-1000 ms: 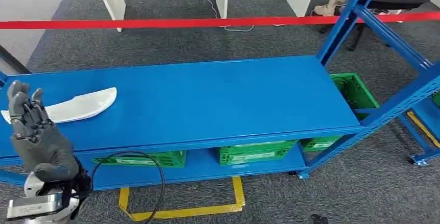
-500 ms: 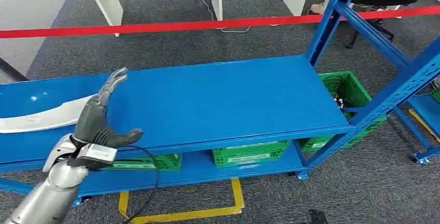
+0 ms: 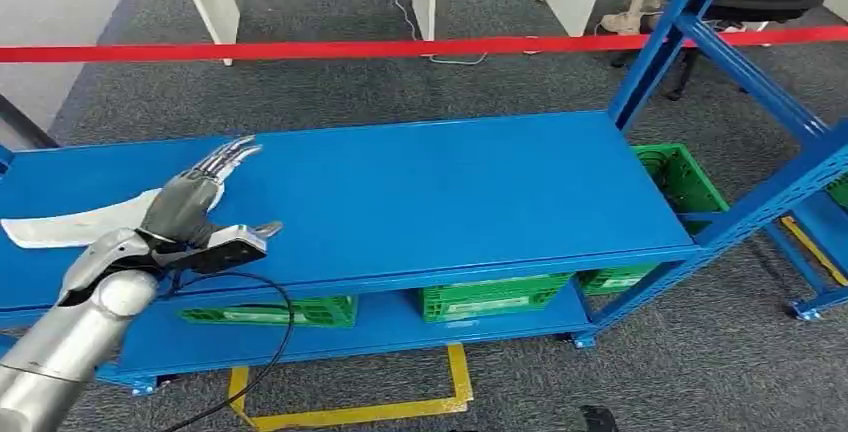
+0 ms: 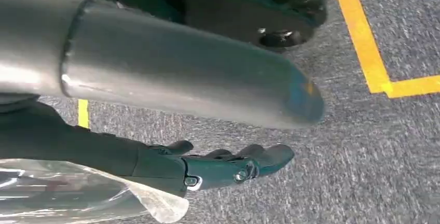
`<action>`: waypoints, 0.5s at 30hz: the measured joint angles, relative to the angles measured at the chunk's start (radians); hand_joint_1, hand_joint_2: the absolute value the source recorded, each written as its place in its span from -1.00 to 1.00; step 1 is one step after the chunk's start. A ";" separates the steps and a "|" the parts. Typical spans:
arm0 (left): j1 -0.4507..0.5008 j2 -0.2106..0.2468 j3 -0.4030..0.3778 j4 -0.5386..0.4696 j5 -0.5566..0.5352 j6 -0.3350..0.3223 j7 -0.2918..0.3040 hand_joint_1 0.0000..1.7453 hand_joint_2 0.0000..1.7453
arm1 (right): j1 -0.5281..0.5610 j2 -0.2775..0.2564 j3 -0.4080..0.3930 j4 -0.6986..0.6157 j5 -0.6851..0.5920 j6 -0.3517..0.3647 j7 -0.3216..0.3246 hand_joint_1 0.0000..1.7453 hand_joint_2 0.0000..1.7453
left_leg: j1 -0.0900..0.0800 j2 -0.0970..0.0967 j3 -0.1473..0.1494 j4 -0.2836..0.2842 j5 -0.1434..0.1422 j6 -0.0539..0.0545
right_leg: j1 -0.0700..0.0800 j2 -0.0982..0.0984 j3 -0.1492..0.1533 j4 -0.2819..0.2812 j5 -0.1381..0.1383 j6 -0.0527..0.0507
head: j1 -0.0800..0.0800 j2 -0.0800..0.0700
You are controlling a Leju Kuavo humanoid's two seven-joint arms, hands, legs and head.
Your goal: Take the parts from the cabinet and place them on the table.
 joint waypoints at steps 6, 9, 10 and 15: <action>-0.001 0.056 0.013 0.051 -0.011 -0.016 0.002 -1.00 1.00 | -0.001 0.000 0.001 0.000 0.004 0.001 0.000 -1.00 -1.00 | -0.005 -0.002 -0.006 0.001 0.002 -0.026 | 0.004 0.003 0.112 -0.229 0.073 -0.019 | -0.002 0.000; 0.004 0.090 0.022 0.061 -0.013 -0.066 0.005 -1.00 1.00 | -0.003 -0.002 0.001 0.000 0.009 0.002 -0.002 -1.00 -1.00 | -0.001 -0.001 -0.016 0.034 -0.031 -0.043 | -0.003 0.004 0.117 -0.239 0.084 -0.039 | -0.006 0.000; 0.005 0.103 0.026 0.063 -0.013 -0.078 0.005 -1.00 1.00 | -0.005 -0.002 0.001 0.000 0.010 0.003 -0.003 -1.00 -1.00 | 0.000 -0.001 -0.041 0.092 -0.067 -0.048 | -0.002 0.004 0.116 -0.239 0.083 -0.045 | -0.007 0.000; 0.040 0.145 0.038 0.069 -0.007 -0.120 0.005 -1.00 1.00 | 0.001 -0.003 0.001 0.000 0.012 0.006 0.000 -1.00 -1.00 | 0.000 -0.001 -0.121 0.266 -0.102 -0.054 | -0.001 0.004 0.117 -0.238 0.082 -0.047 | -0.007 0.000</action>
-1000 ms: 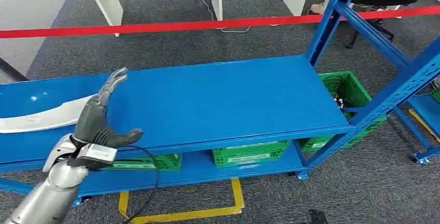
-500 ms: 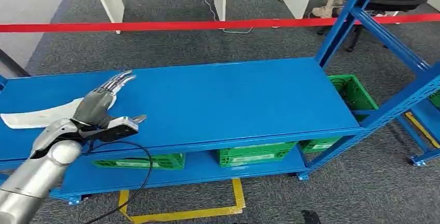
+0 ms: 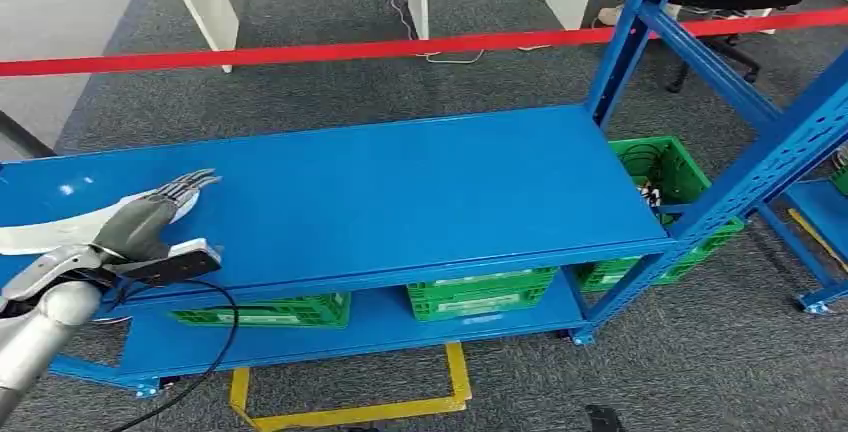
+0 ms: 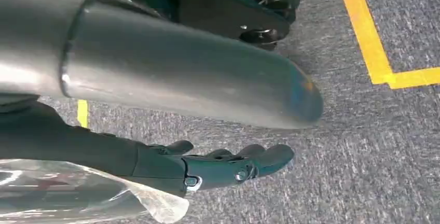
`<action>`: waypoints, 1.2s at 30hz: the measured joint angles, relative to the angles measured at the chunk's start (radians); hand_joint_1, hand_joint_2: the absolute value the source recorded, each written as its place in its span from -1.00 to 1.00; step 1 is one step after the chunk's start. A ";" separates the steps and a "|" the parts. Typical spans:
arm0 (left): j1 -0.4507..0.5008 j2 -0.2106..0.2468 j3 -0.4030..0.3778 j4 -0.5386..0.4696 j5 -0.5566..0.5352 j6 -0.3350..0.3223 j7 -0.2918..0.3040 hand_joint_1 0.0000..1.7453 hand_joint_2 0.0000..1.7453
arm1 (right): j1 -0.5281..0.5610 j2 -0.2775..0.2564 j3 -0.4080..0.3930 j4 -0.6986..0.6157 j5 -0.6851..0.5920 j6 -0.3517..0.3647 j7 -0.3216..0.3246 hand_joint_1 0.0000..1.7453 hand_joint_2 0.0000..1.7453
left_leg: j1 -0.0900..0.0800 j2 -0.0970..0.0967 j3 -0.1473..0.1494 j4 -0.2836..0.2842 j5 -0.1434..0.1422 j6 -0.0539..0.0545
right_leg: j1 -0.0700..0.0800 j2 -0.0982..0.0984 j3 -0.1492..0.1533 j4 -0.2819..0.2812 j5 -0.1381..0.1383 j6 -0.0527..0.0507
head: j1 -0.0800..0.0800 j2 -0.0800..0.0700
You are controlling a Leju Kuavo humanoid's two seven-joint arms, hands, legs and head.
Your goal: Take the parts from the cabinet and place them on the table.
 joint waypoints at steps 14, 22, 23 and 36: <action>0.071 0.126 0.045 -0.026 0.009 -0.125 0.001 -1.00 1.00 | 0.001 -0.007 -0.001 0.000 0.002 0.039 -0.010 -1.00 -1.00 | 0.001 0.003 0.123 -0.275 0.106 0.048 | 0.005 0.000 -0.150 0.314 -0.145 0.042 | 0.008 0.000; 0.081 0.169 0.058 -0.030 0.013 -0.128 0.000 -1.00 1.00 | -0.004 -0.011 -0.002 0.000 0.005 0.045 -0.011 -1.00 -1.00 | -0.001 -0.001 0.120 -0.270 0.108 0.019 | 0.011 0.004 0.015 0.006 -0.023 0.018 | 0.008 0.000; 0.081 0.173 0.059 -0.031 0.013 -0.127 0.000 -1.00 1.00 | -0.004 -0.011 -0.002 0.000 0.005 0.047 -0.011 -1.00 -1.00 | -0.002 -0.002 0.122 -0.270 0.106 0.013 | 0.006 0.004 0.018 -0.001 -0.017 0.009 | 0.008 0.000; 0.067 0.165 0.062 -0.031 -0.148 0.054 0.037 -1.00 1.00 | -0.009 -0.012 -0.002 0.000 0.033 0.084 -0.022 -1.00 -1.00 | -0.004 -0.001 0.121 -0.267 0.099 0.017 | 0.013 0.003 0.012 0.000 -0.014 0.011 | 0.007 0.000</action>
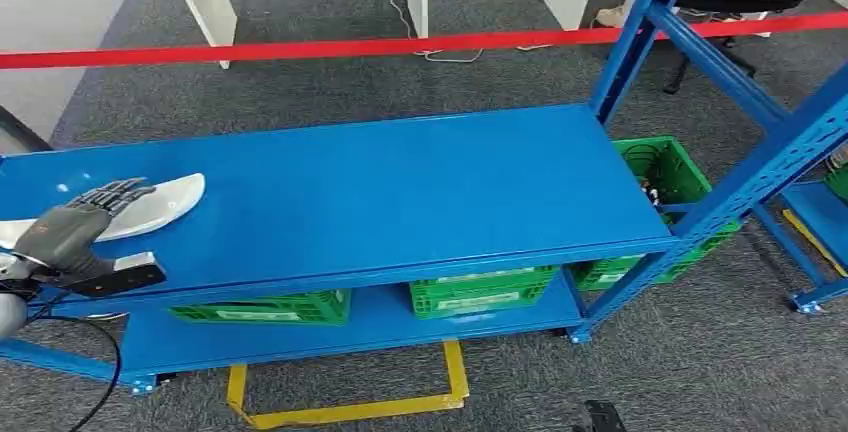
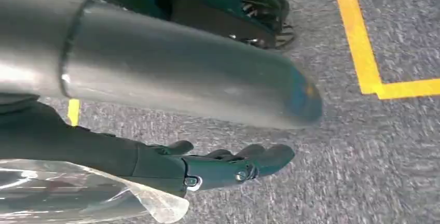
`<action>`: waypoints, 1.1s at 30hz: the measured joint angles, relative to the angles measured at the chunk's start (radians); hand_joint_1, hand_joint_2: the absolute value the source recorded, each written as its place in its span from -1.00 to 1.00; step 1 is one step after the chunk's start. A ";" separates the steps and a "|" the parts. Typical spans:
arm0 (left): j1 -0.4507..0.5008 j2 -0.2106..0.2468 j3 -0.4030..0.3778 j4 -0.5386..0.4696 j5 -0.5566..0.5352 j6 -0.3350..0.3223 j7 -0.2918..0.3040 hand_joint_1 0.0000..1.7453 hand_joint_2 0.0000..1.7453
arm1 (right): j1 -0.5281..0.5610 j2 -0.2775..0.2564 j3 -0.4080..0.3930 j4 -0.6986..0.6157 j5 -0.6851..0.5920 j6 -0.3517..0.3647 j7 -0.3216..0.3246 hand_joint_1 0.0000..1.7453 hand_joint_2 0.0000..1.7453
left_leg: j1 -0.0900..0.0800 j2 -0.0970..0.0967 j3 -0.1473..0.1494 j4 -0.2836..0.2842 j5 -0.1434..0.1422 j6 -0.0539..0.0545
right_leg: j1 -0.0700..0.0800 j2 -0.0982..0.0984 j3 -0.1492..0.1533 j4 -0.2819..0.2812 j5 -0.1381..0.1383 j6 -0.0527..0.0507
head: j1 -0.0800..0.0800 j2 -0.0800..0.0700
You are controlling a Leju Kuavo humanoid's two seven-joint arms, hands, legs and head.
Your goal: Take the parts from the cabinet and place them on the table.
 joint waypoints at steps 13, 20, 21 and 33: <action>-0.063 -0.030 -0.061 0.047 -0.143 0.057 0.065 -1.00 1.00 | 0.003 0.000 0.000 0.000 0.013 0.001 0.004 -1.00 -1.00 | 0.004 0.001 0.000 -0.001 0.003 0.023 | -0.003 -0.002 -0.017 0.015 0.000 0.018 | 0.005 0.000; -0.093 -0.030 -0.078 0.077 -0.135 0.026 0.063 -1.00 1.00 | 0.005 0.000 -0.002 0.000 0.014 0.000 0.005 -1.00 -1.00 | 0.005 0.002 -0.038 0.083 -0.055 -0.013 | -0.008 0.000 -0.005 -0.005 0.011 -0.014 | -0.001 0.000; -0.097 -0.031 -0.081 0.082 -0.133 0.018 0.063 -1.00 1.00 | 0.005 0.001 -0.002 0.000 0.014 0.001 0.005 -1.00 -1.00 | 0.005 0.002 -0.075 0.168 -0.096 -0.017 | -0.008 -0.001 -0.005 -0.004 0.011 -0.015 | 0.000 0.000; -0.128 -0.027 -0.100 0.136 -0.124 -0.010 0.065 -1.00 1.00 | 0.009 0.001 -0.003 0.000 0.025 0.004 0.004 -1.00 -1.00 | 0.004 0.002 0.001 -0.004 0.003 0.015 | -0.001 0.000 -0.010 0.000 0.005 0.015 | 0.001 0.000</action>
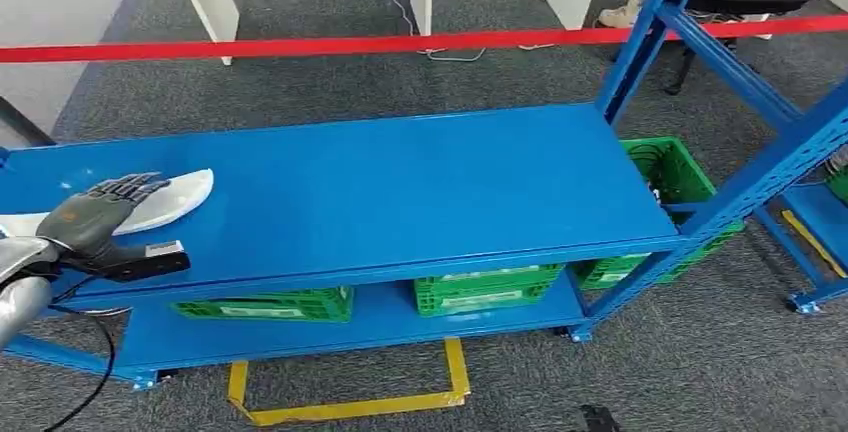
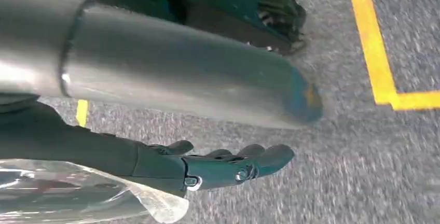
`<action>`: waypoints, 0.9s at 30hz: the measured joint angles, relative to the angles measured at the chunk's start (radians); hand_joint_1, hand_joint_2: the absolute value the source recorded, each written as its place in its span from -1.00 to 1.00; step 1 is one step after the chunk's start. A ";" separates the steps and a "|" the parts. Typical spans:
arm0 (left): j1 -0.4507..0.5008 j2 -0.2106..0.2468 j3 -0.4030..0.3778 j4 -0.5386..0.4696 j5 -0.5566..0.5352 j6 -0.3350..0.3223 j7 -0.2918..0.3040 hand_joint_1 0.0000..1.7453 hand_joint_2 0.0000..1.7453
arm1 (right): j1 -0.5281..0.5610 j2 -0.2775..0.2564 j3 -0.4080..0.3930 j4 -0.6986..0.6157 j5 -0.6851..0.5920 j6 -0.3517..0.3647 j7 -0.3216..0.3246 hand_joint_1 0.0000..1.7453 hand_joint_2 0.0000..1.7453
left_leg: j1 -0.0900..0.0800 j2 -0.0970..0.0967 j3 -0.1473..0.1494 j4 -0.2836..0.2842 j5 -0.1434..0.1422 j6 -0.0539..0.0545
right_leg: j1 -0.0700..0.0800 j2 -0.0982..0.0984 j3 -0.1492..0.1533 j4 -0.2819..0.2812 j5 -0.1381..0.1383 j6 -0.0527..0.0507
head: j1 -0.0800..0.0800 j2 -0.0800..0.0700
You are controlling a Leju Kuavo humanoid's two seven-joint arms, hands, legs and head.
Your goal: Take the parts from the cabinet and place them on the table.
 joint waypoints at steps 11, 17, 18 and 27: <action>-0.036 0.003 -0.008 0.055 0.002 -0.017 0.017 -1.00 1.00 | -0.001 0.000 0.000 0.000 0.005 0.000 0.000 -1.00 -1.00 | -0.008 -0.001 -0.003 0.005 -0.002 0.008 | 0.001 -0.002 0.000 0.002 0.000 -0.005 | 0.006 0.000; -0.060 0.021 -0.006 0.111 0.001 -0.013 0.031 -1.00 1.00 | 0.001 0.003 -0.001 0.000 0.009 0.000 0.002 -1.00 -1.00 | -0.001 0.000 -0.022 0.049 -0.038 -0.025 | -0.007 0.002 0.003 -0.011 0.013 -0.029 | -0.001 0.000; -0.066 0.021 -0.006 0.124 0.001 -0.010 0.035 -1.00 1.00 | 0.000 0.004 -0.001 0.000 0.009 0.000 0.001 -1.00 -1.00 | 0.000 0.000 -0.054 0.122 -0.077 -0.030 | -0.007 0.001 0.003 -0.010 0.012 -0.031 | -0.002 0.000; -0.086 0.030 0.005 0.229 -0.006 0.003 0.055 -1.00 1.00 | 0.000 0.005 -0.005 0.000 0.013 0.001 0.002 -1.00 -1.00 | 0.003 -0.001 -0.001 -0.002 -0.003 -0.028 | 0.001 0.004 -0.003 0.003 0.004 -0.017 | -0.003 0.000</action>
